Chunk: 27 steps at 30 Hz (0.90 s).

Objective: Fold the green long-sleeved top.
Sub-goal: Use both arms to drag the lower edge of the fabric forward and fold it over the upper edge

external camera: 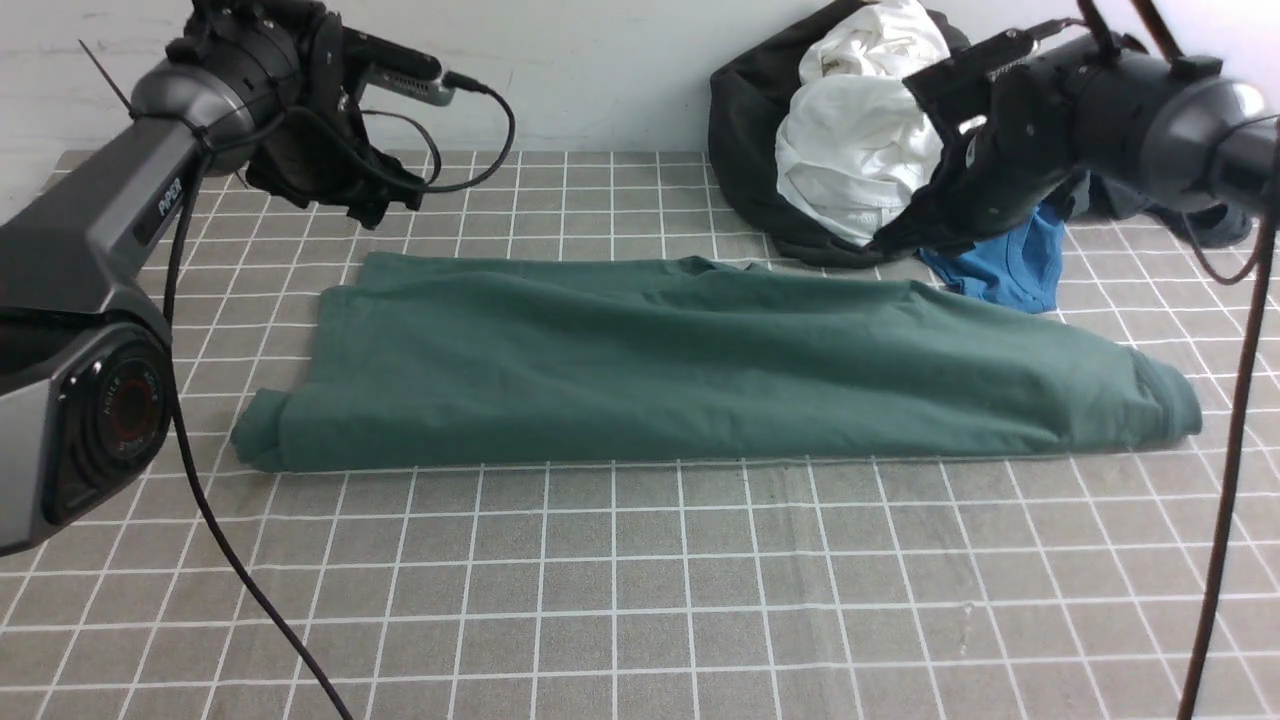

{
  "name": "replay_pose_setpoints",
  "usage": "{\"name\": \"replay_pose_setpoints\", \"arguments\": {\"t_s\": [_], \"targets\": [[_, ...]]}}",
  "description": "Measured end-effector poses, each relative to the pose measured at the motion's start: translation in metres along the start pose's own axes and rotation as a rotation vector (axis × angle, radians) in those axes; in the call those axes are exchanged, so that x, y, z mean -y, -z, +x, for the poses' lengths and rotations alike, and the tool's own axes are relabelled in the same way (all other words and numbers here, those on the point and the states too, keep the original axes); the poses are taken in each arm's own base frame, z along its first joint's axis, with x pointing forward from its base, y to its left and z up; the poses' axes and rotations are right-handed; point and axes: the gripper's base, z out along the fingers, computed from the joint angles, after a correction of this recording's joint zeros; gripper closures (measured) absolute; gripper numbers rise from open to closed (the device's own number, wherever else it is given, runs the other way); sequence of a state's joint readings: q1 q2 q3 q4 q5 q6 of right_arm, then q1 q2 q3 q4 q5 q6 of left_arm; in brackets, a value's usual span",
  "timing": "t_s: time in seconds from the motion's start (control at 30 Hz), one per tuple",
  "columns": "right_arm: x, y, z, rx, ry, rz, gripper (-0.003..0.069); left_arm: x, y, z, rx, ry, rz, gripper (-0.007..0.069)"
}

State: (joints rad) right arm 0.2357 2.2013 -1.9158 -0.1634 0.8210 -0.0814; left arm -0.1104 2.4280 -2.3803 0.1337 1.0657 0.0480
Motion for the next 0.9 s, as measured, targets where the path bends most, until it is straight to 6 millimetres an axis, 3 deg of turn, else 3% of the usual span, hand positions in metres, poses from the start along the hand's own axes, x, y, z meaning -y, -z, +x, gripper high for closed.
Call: {"name": "replay_pose_setpoints", "arguments": {"t_s": [0.07,0.13,0.2,0.23,0.33,0.37,0.5,0.6,0.63,0.73,0.83,0.9], "targets": [[-0.005,0.001,-0.001,0.002,-0.014,-0.049,0.0491,0.003,0.004,0.001,-0.025,0.001,0.038,0.0181],[-0.023,-0.008,0.001,0.001,0.007,-0.198,0.0543,0.013,0.006,0.008,-0.099,-0.022,0.147,0.0209],[-0.044,-0.03,0.006,0.022,0.034,-0.335,0.0608,0.023,-0.001,0.013,-0.138,-0.057,0.239,0.0253],[-0.046,-0.032,0.007,0.024,0.036,-0.342,0.0608,0.023,-0.003,0.014,-0.142,-0.058,0.245,0.0262],[-0.06,-0.083,0.023,0.081,-0.018,-0.363,0.0663,0.033,-0.015,0.02,-0.17,-0.071,0.294,0.0345],[-0.059,-0.084,0.022,0.09,-0.021,-0.359,0.0664,0.033,-0.015,0.02,-0.171,-0.071,0.295,0.0345],[-0.024,-0.092,0.016,0.203,-0.204,-0.241,0.0667,0.031,0.006,0.013,-0.133,-0.068,0.301,0.0426],[0.014,-0.076,0.014,0.193,-0.28,-0.212,0.0663,0.026,0.04,0.003,-0.071,-0.057,0.292,0.0447],[0.016,-0.077,0.015,0.185,-0.284,-0.212,0.0662,0.026,0.043,0.002,-0.066,-0.056,0.291,0.0448],[0.073,-0.025,0.015,0.111,-0.341,-0.191,0.0642,0.019,0.104,0.002,-0.007,-0.052,0.283,0.0452],[0.112,0.012,0.03,-0.01,-0.366,-0.166,0.0606,0.021,0.14,0.023,-0.032,-0.074,0.289,0.0454],[0.126,0.022,0.038,-0.054,-0.387,-0.156,0.0582,0.021,0.158,0.033,-0.033,-0.084,0.291,0.0454]]}}
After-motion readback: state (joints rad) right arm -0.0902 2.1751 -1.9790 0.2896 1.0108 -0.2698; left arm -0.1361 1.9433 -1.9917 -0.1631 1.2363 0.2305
